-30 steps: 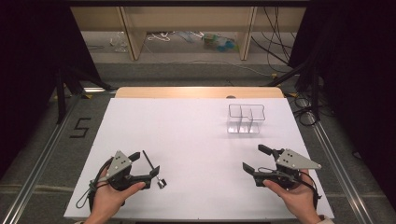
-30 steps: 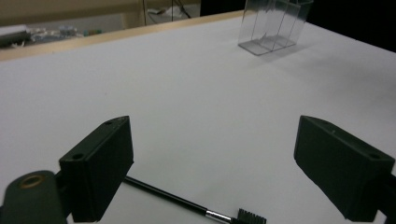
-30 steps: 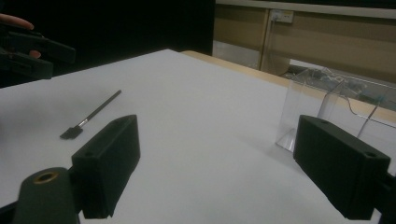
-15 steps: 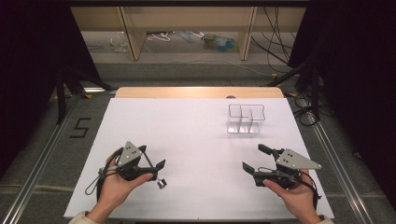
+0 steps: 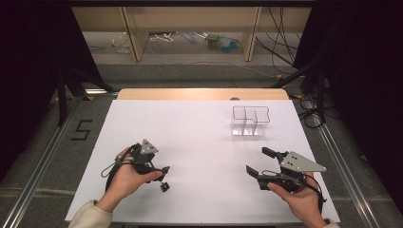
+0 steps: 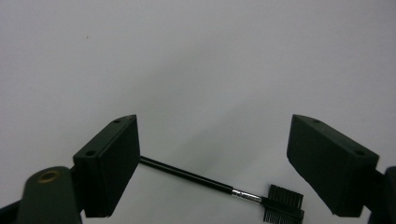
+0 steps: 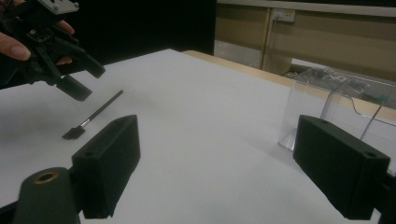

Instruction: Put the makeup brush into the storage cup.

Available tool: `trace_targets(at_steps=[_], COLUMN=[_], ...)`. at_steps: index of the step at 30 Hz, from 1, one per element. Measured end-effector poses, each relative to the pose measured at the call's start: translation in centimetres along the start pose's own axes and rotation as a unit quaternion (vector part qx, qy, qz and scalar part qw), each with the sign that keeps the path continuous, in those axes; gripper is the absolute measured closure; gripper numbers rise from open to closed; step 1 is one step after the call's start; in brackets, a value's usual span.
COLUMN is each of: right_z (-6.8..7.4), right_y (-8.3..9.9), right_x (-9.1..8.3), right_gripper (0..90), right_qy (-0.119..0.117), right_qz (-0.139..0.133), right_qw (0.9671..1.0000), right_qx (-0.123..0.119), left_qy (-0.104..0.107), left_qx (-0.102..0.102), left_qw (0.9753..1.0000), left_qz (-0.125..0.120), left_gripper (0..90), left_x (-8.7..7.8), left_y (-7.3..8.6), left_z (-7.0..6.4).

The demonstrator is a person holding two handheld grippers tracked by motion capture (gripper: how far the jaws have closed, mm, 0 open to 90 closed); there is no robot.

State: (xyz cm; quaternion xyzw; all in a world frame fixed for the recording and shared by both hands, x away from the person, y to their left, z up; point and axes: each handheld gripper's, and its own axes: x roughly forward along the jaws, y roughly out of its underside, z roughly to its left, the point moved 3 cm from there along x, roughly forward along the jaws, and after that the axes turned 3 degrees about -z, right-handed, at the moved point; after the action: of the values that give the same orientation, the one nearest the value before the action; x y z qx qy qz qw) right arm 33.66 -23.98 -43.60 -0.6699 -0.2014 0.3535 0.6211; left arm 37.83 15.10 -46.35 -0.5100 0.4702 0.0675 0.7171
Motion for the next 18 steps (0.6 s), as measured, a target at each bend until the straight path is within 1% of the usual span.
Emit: trace_targets(at_steps=[1, 2, 3, 4, 5, 6, 8, 9, 10, 11, 12, 13, 14, 15, 16, 17, 18], right_z=[-0.2, -0.1, -0.2, -0.2, -0.2, -0.2, -0.1, -0.1, -0.1, -0.1, -0.1, -0.1, -0.1, 0.0, 0.1, 0.0, 0.0], right_y=[0.0, 0.0, 0.0, 0.0, 0.0, 0.0, 0.0, 0.0, 0.0, 0.0, 0.0, 0.0, 0.1, 0.1, 0.1, 0.1, 0.1], right_x=[0.1, 0.0, 0.1, 0.1, 0.0, 0.1, 0.1, 0.1, 0.1, 0.2, 0.1, 0.2, 0.0, 0.1, 0.2, 0.1, 0.0], right_gripper=[16.1, 16.1, 16.2, 16.2, 16.2, 16.2, 16.2, 16.2, 16.2, 16.2, 16.2, 16.2, 16.2, 16.2, 16.2, 16.3, 16.3], right_qy=[0.003, 0.001, 0.002, 0.001, 0.001, 0.002, 0.000, 0.001, -0.001, -0.002, -0.001, -0.004, -0.002, -0.005, -0.008, -0.004, -0.004], right_qz=[-0.006, -0.003, -0.006, -0.006, -0.001, -0.003, 0.000, -0.002, -0.005, -0.009, 0.000, -0.006, 0.006, 0.006, 0.000, 0.006, 0.010], right_qw=[0.9999, 1.0000, 0.9999, 0.9999, 0.9999, 0.9999, 0.9999, 0.9999, 0.9999, 0.9999, 0.9999, 0.9999, 1.0000, 1.0000, 1.0000, 1.0000, 0.9999], right_qx=[-0.011, -0.006, -0.011, -0.010, -0.012, -0.012, -0.012, -0.011, -0.010, -0.010, -0.012, -0.011, -0.005, 0.000, 0.004, -0.001, -0.003], left_qy=[-0.004, -0.003, -0.007, -0.006, -0.005, -0.006, -0.009, -0.008, -0.009, -0.008, -0.005, -0.005, -0.005, -0.004, -0.004, -0.004, -0.001], left_qx=[0.009, 0.000, 0.003, -0.002, -0.007, -0.004, -0.022, -0.022, -0.023, -0.029, -0.029, -0.038, -0.039, -0.042, -0.043, -0.043, -0.051], left_qw=[0.9999, 0.9998, 0.9995, 0.9992, 0.9991, 0.9989, 0.9983, 0.9975, 0.9969, 0.9957, 0.9945, 0.9942, 0.9937, 0.9931, 0.9926, 0.9926, 0.9919], left_qz=[0.008, 0.021, 0.030, 0.040, 0.042, 0.046, 0.053, 0.066, 0.074, 0.087, 0.101, 0.100, 0.105, 0.109, 0.114, 0.114, 0.116], left_gripper=[18.0, 18.0, 17.7, 17.3, 17.1, 17.0, 17.0, 17.0, 16.9, 17.0, 16.9, 17.0, 17.0, 16.9, 16.7, 16.7, 16.7], left_x=[0.2, 0.3, 0.5, 0.7, 0.9, 1.1, 1.5, 1.5, 1.6, 1.6, 1.6, 1.8, 1.9, 2.0, 2.0, 2.0, 2.2], left_y=[0.0, 0.0, -0.1, 0.0, 0.0, 0.1, 0.3, 0.4, 0.5, 0.6, 0.7, 0.8, 0.9, 1.0, 1.1, 1.1, 1.2], left_z=[0.1, 0.2, 0.3, 0.4, 0.5, 0.6, 0.8, 1.0, 1.1, 1.2, 1.3, 1.3, 1.4, 1.5, 1.6, 1.6, 1.6])
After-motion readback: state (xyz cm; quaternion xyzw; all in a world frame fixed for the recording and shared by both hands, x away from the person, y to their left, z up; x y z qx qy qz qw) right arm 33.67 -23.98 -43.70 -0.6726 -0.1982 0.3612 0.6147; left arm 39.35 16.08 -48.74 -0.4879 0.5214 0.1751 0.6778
